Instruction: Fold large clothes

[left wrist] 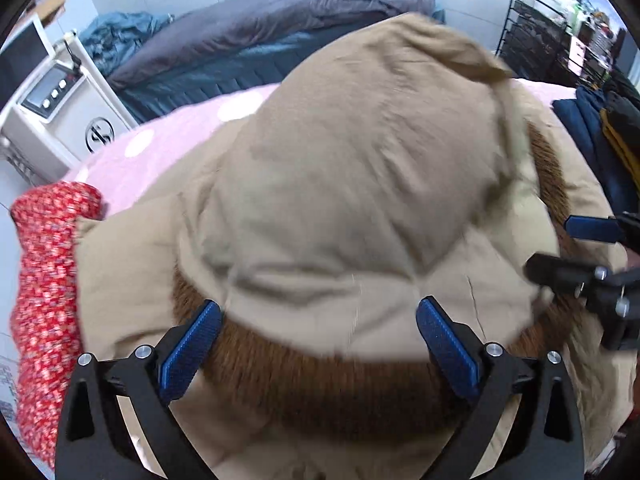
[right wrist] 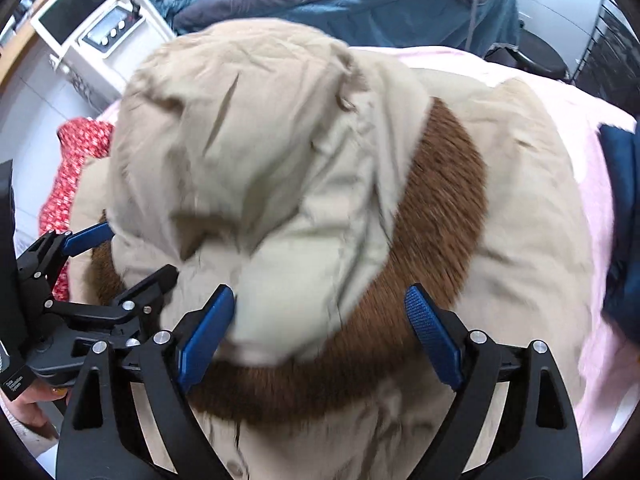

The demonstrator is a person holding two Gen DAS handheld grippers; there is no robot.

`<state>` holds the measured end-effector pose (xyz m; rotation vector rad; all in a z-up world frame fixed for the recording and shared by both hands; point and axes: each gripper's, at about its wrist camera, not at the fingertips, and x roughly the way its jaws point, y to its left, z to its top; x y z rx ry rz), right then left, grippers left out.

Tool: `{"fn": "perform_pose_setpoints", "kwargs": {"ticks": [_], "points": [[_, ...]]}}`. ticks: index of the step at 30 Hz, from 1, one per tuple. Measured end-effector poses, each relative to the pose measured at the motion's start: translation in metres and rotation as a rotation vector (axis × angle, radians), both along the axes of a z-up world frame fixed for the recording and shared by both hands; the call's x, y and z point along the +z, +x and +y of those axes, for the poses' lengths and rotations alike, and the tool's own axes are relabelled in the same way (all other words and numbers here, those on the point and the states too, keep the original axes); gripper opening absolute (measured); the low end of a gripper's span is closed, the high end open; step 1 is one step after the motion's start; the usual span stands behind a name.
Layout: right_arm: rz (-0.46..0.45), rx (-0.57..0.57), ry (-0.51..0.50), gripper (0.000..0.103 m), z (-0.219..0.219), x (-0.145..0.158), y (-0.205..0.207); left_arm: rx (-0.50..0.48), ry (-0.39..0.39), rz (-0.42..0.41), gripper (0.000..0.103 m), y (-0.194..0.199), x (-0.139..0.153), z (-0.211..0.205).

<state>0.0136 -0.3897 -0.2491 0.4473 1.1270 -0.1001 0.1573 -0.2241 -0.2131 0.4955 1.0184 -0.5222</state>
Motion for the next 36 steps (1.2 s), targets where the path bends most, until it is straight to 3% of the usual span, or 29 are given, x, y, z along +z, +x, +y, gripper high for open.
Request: {"fn": "perform_pose_setpoints", "kwargs": {"ticks": [6, 15, 21, 30, 33, 36], "points": [[0.045, -0.099, -0.002, 0.087, -0.033, -0.002, -0.064, 0.045, -0.041, 0.022, 0.097, -0.028, 0.016, 0.050], [0.115, -0.185, -0.009, 0.087, -0.080, -0.004, -0.136, 0.303, -0.077, 0.138, 0.096, -0.033, 0.019, 0.178], [0.155, -0.231, 0.041, 0.087, -0.123, -0.017, -0.180, 0.390, -0.154, 0.227, 0.095, -0.042, 0.013, 0.231], [0.235, -0.308, 0.201, 0.087, -0.158, -0.059, -0.254, 0.439, -0.230, 0.412, 0.094, -0.086, -0.033, 0.253], [0.210, -0.360, 0.393, 0.087, -0.163, -0.080, -0.281, 0.456, -0.244, 0.458, 0.094, -0.097, -0.047, 0.258], [0.212, -0.334, 0.478, 0.087, -0.157, -0.094, -0.294, 0.457, -0.286, 0.520, 0.094, -0.104, -0.056, 0.261]]}}
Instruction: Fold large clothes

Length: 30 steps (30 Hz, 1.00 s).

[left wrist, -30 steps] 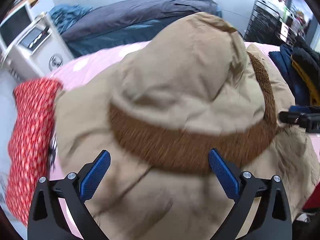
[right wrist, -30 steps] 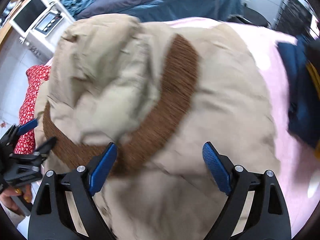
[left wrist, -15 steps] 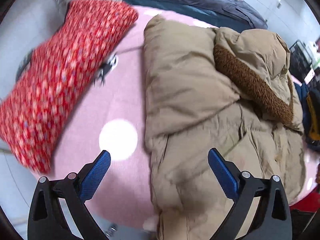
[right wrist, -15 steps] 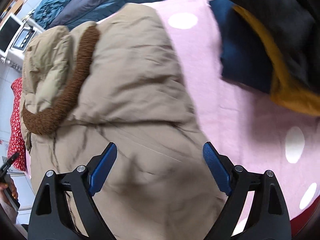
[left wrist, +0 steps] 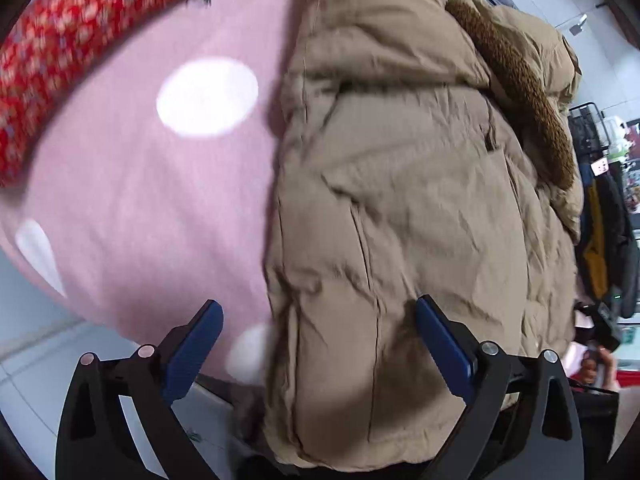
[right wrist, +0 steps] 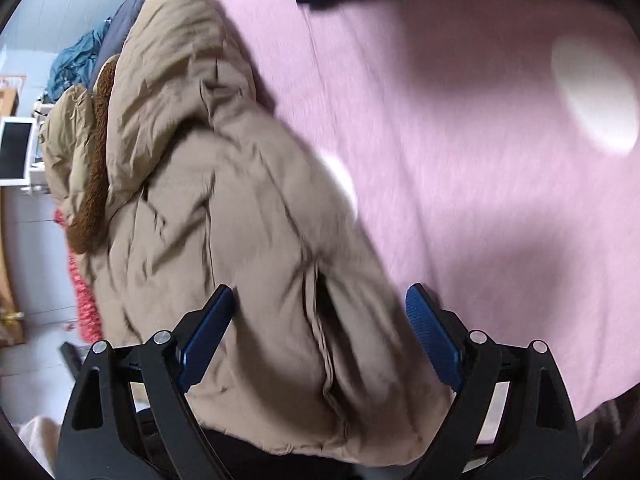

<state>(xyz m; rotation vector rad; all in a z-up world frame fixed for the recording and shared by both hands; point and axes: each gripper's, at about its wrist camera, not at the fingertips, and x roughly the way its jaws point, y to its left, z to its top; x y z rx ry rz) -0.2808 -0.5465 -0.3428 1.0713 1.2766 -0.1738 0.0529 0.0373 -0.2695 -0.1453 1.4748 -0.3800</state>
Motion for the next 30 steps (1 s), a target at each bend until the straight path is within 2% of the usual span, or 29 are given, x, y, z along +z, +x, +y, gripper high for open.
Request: {"fn": "perform_pose_setpoints", "kwargs": {"ticks": [6, 8, 9, 10, 12, 13, 16, 21, 23, 24, 25, 28, 29, 30], "points": [[-0.006, 0.091, 0.014, 0.087, 0.016, -0.005, -0.002, -0.003, -0.084, 0.068, 0.093, -0.006, -0.018, 0.004], [0.005, 0.138, 0.003, 0.083, 0.022, 0.000, 0.008, -0.018, -0.130, 0.095, 0.093, -0.013, -0.023, -0.005], [0.007, 0.157, 0.004, 0.076, 0.023, 0.002, 0.011, -0.032, -0.134, 0.098, 0.093, -0.014, -0.025, -0.013], [0.005, 0.165, 0.013, 0.064, 0.023, 0.004, 0.016, -0.062, -0.120, 0.088, 0.094, -0.018, -0.026, -0.023], [-0.001, 0.185, 0.019, 0.049, 0.025, 0.009, 0.019, -0.094, -0.094, 0.071, 0.094, -0.028, -0.030, -0.031], [0.001, 0.197, 0.010, 0.045, 0.026, 0.012, 0.021, -0.094, -0.091, 0.070, 0.094, -0.028, -0.029, -0.034], [0.015, 0.260, -0.035, 0.039, 0.037, 0.018, 0.027, -0.077, -0.119, 0.083, 0.094, -0.028, -0.030, -0.034], [0.031, 0.244, 0.003, 0.038, 0.038, 0.011, 0.030, -0.103, -0.139, 0.117, 0.090, -0.034, -0.032, -0.026], [0.049, 0.222, 0.009, 0.045, 0.036, 0.008, 0.029, -0.103, -0.140, 0.119, 0.090, -0.035, -0.031, -0.020], [0.061, 0.213, 0.005, 0.056, 0.035, 0.005, 0.031, -0.105, -0.140, 0.123, 0.090, -0.036, -0.031, -0.019], [0.067, 0.200, 0.011, 0.059, 0.036, 0.003, 0.030, -0.106, -0.140, 0.129, 0.090, -0.036, -0.031, -0.020], [0.059, 0.201, 0.001, 0.059, 0.042, 0.003, 0.031, -0.101, -0.140, 0.147, 0.089, -0.033, -0.034, -0.023], [0.058, 0.213, 0.002, 0.059, 0.047, 0.004, 0.034, -0.106, -0.139, 0.149, 0.084, -0.032, -0.034, -0.029], [0.052, 0.232, -0.012, 0.052, 0.055, 0.007, 0.039, -0.122, -0.138, 0.149, 0.078, -0.031, -0.032, -0.032]]}}
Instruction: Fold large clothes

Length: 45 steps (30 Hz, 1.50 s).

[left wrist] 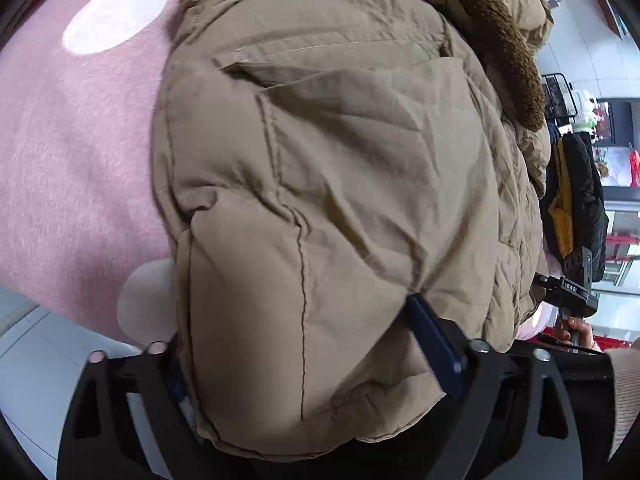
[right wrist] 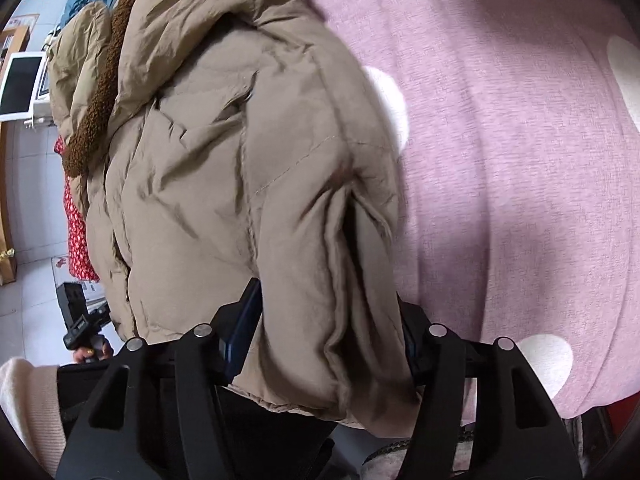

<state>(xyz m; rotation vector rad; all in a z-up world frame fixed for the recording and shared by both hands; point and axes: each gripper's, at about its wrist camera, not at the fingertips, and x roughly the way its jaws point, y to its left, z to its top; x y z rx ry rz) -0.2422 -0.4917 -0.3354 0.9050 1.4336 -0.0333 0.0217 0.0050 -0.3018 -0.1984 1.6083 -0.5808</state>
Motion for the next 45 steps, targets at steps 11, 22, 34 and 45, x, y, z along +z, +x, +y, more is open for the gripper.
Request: {"fn": "perform_pose_setpoints", "kwargs": {"ticks": [11, 22, 34, 45], "points": [[-0.047, 0.110, 0.013, 0.021, 0.036, 0.028, -0.008, -0.245, 0.036, -0.032, 0.030, -0.010, 0.033, -0.009], [-0.297, -0.043, 0.142, 0.018, 0.025, 0.098, 0.047, -0.193, -0.058, -0.115, 0.020, 0.057, 0.104, -0.031], [-0.475, -0.249, 0.067, 0.017, -0.095, 0.167, 0.242, 0.103, -0.185, -0.317, 0.020, 0.265, 0.179, -0.042], [-0.206, -0.493, 0.233, 0.018, -0.144, 0.071, 0.312, 0.298, -0.128, -0.102, 0.023, 0.334, 0.104, -0.060]]}}
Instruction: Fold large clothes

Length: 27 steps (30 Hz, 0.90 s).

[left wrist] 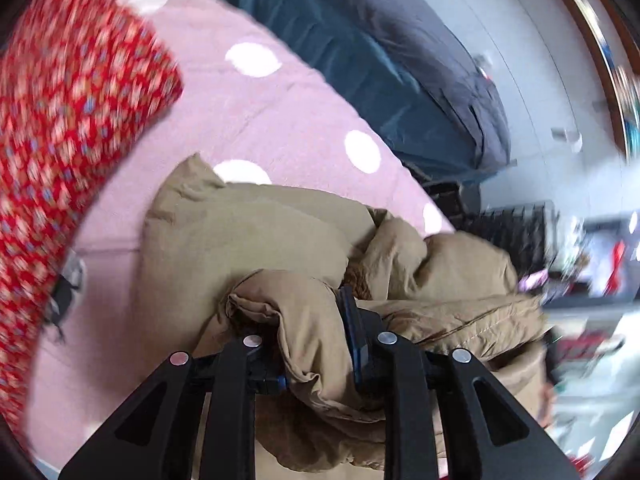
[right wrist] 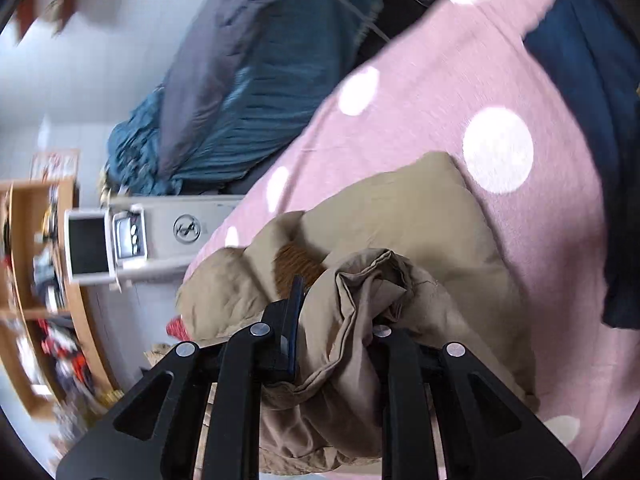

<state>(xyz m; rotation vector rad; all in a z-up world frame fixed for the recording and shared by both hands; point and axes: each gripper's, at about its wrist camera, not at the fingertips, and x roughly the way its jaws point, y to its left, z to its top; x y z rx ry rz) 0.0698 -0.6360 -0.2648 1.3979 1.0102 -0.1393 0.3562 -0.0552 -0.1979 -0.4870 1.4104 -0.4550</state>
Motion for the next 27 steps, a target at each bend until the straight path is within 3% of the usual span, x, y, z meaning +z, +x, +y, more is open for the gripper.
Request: {"fn": "perform_pose_setpoints", "kwargs": {"ticks": [4, 8, 12, 15, 17, 18, 21, 22, 24, 27], "points": [[0.061, -0.036, 0.095, 0.019, -0.005, -0.034, 0.010, 0.091, -0.147, 0.126, 0.027, 0.007, -0.009, 0.020], [0.080, -0.045, 0.167, 0.024, -0.007, -0.047, 0.017, 0.098, -0.238, 0.150, 0.037, 0.002, 0.008, 0.034], [0.056, -0.111, 0.305, 0.036, -0.015, -0.059, 0.015, 0.142, -0.312, 0.203, 0.044, -0.005, 0.025, 0.054], [0.046, -0.155, 0.386, 0.047, -0.016, -0.064, 0.013, 0.237, -0.357, 0.206, 0.053, -0.016, 0.037, 0.079], [0.029, -0.167, 0.405, 0.054, -0.018, -0.062, 0.016, 0.316, -0.390, 0.120, 0.061, -0.021, 0.056, 0.100], [0.024, -0.171, 0.413, 0.059, -0.020, -0.060, 0.017, 0.339, -0.373, 0.072, 0.068, -0.024, 0.066, 0.110], [0.010, -0.204, 0.441, 0.067, -0.024, -0.054, 0.019, 0.374, -0.079, -0.120, 0.085, -0.043, 0.116, 0.130], [0.002, -0.218, 0.448, 0.071, -0.024, -0.051, 0.019, 0.344, -0.003, -0.157, 0.085, -0.049, 0.125, 0.124], [-0.019, -0.240, 0.465, 0.075, -0.024, -0.045, 0.018, 0.221, 0.228, -0.270, 0.085, -0.074, 0.144, 0.092], [-0.085, -0.288, 0.550, 0.081, -0.023, -0.035, 0.011, 0.040, 0.432, -0.447, 0.088, -0.130, 0.149, 0.033]]}}
